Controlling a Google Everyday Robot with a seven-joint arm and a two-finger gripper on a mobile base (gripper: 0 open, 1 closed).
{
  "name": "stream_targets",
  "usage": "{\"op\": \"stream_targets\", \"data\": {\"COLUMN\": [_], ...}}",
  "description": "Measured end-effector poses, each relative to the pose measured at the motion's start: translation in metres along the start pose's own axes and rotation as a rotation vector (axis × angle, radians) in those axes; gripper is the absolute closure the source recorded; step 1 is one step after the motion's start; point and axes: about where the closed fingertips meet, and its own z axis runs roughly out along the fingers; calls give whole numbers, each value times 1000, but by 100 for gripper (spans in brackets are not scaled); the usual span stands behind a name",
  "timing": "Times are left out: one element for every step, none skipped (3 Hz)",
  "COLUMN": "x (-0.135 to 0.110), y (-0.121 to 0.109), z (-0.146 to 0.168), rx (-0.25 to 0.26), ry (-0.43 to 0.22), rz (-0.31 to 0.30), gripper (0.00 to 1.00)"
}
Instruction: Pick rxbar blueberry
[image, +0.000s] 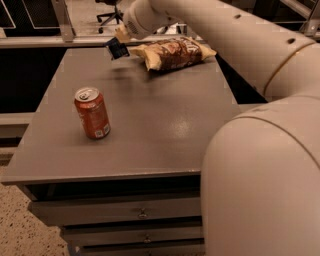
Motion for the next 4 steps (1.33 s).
{"op": "stream_targets", "data": {"x": [21, 42, 53, 59], "y": [-6, -18, -28, -38], "z": [-33, -47, -67, -96], "rx": [-20, -57, -118, -154], "ry": [34, -43, -204, -353], "rz": [-40, -36, 2, -78], "gripper": [100, 100, 100, 100]}}
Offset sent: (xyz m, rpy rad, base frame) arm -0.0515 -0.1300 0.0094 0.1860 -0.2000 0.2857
